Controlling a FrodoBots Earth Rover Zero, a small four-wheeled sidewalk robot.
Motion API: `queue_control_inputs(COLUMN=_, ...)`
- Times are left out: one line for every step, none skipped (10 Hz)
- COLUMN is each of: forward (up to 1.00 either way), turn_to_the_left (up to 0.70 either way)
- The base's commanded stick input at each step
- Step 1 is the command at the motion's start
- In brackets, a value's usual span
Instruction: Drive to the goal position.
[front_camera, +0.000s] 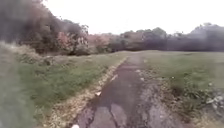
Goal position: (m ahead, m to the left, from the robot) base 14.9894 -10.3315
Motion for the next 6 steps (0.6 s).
queue_control_inputs(forward=1.0, turn_to_the_left=-0.4)
queue_control_inputs(forward=1.0, turn_to_the_left=-0.37)
queue_control_inputs(forward=1.0, turn_to_the_left=-0.33)
queue_control_inputs(forward=1.0, turn_to_the_left=0.0)
queue_control_inputs(forward=1.0, turn_to_the_left=0.0)
queue_control_inputs(forward=1.0, turn_to_the_left=0.0)
